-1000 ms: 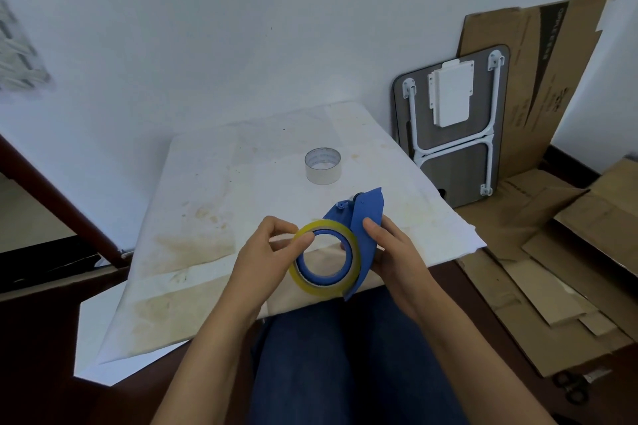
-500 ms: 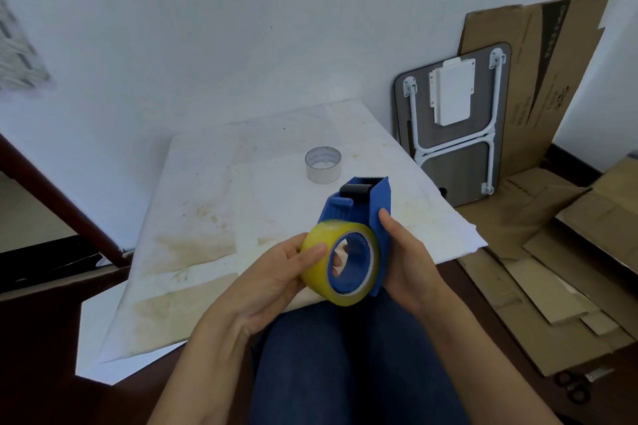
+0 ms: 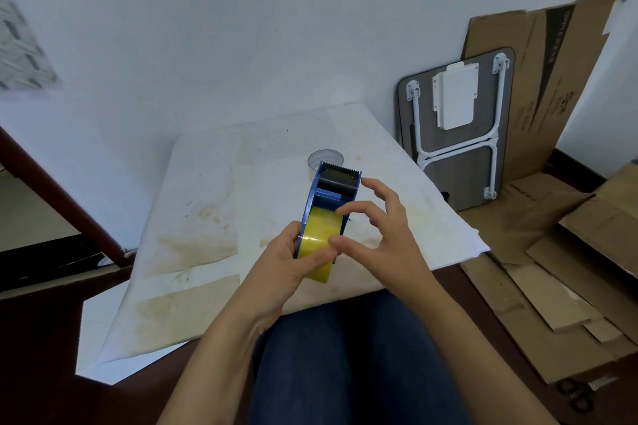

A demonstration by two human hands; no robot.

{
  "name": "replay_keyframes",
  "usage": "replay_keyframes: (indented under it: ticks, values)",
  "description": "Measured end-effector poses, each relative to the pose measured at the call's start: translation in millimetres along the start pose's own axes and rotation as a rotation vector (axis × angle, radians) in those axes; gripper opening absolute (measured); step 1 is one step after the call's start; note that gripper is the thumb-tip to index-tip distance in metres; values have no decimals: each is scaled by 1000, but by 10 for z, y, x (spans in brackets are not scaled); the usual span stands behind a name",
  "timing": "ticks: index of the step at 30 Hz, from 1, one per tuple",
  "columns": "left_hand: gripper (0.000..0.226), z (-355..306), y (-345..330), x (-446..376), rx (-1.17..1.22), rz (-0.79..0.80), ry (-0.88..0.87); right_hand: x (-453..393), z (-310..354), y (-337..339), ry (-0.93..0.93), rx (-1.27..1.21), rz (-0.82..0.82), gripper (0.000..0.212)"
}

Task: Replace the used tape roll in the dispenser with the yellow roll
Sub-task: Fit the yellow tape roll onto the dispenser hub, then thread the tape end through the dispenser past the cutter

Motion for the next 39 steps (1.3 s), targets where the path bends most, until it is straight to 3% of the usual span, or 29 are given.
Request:
replay_keyframes:
  ticks: [3,7,11,17,25,34,39]
  values:
    - [56,0,1,10,-21,-1,0,-6,93,-13,77,92,-38,29]
    - [39,19,-1,-6,-16,15,12,-30,178,-15,185,201,-114,18]
    - [55,19,-4,-17,-15,43,16,-67,206,-1,232,255,-142,8]
    - [56,-2,-12,-24,-18,56,10,-99,229,-19,260,319,-131,3]
    - [52,-53,-72,22,106,146,-16,-158,299,177,286,264,-298,11]
    - [43,-50,-44,7,93,219,2,-253,346,263,246,291,-178,13]
    - [55,-52,-57,12,87,266,9,-292,397,318,220,275,-209,14]
Point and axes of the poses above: each hand's wrist, its own x-axis away from the middle knuckle, its own y-axis out of the back of the hand, z = x × y, the point moved 5 cm from there along -x, towards the middle knuckle, and after that the axes turned 12 degrees about -x, right-handed, at the moved point
